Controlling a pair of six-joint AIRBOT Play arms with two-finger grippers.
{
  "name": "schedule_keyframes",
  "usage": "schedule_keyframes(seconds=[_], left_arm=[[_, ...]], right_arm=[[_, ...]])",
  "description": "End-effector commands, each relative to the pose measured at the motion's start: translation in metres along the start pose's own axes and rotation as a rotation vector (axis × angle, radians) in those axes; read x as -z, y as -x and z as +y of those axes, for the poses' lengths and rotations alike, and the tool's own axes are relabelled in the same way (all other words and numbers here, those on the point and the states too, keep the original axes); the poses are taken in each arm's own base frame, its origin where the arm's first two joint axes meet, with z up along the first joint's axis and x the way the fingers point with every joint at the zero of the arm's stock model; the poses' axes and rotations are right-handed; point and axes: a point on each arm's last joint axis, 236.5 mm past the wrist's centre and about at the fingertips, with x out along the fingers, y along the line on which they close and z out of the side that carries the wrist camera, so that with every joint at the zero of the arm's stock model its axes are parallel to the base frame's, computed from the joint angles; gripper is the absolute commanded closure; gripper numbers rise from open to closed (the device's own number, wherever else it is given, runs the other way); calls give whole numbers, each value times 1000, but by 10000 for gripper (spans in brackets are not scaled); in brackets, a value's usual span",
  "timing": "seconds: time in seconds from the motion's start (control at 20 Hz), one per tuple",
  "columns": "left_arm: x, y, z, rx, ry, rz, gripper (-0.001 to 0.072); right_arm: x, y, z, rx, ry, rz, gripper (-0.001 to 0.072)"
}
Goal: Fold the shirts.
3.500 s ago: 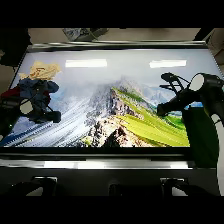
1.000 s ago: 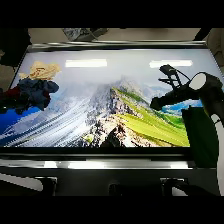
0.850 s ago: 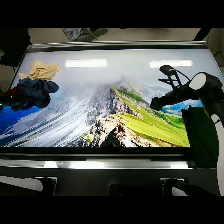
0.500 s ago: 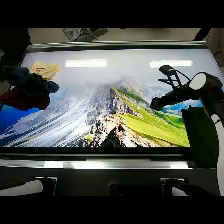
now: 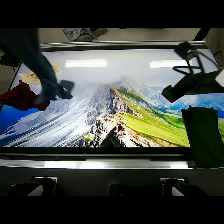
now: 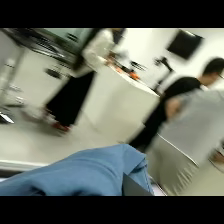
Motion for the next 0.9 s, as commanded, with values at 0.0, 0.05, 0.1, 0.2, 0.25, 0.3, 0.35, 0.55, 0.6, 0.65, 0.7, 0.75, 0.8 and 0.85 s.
schedule_keyframes(seconds=[0.0, 0.05, 0.1, 0.2, 0.25, 0.3, 0.35, 0.55, 0.6, 0.65, 0.7, 0.75, 0.8, 0.85], left_arm=[[94, -13, -79, 209, -26, 266, 678], [138, -20, -88, 249, -6, 379, 678], [186, -25, -96, 280, 19, 494, 678], [297, -25, -110, 326, 72, 750, 678], [348, -19, -117, 336, 97, 864, 678], [398, -11, -125, 338, 130, 978, 678], [438, -1, -134, 343, 150, 1075, 678], [479, 18, -122, 330, 153, 1322, -13], [460, 13, -87, 266, 83, 1332, -13], [439, 7, -44, 156, 28, 1330, -13], [414, 5, 8, 16, -16, 1319, -13], [395, 9, 55, -110, -26, 1309, -13], [382, 21, 98, -225, 11, 1318, -13], [379, 37, 127, -292, 68, 1342, -13]], right_arm=[[-18, 67, -5, 120, 28, -120, 53], [-18, 83, -6, 153, 25, -140, 53], [-17, 99, -8, 190, 25, -157, 53], [-13, 127, -14, 265, 20, -185, 53], [-10, 136, -16, 294, 17, -189, 53], [-6, 143, -18, 316, 17, -184, 53], [-1, 145, -19, 325, 18, -167, 53], [22, 125, -17, 280, 7, -41, 51], [30, 112, -15, 246, -1, 15, 50], [42, 96, -11, 199, -11, 85, 50], [55, 73, -4, 137, -22, 160, 48], [68, 47, 6, 59, -31, 228, 45], [81, 21, 19, -26, -27, 281, 44], [96, -4, 36, -122, -28, 329, 44]])
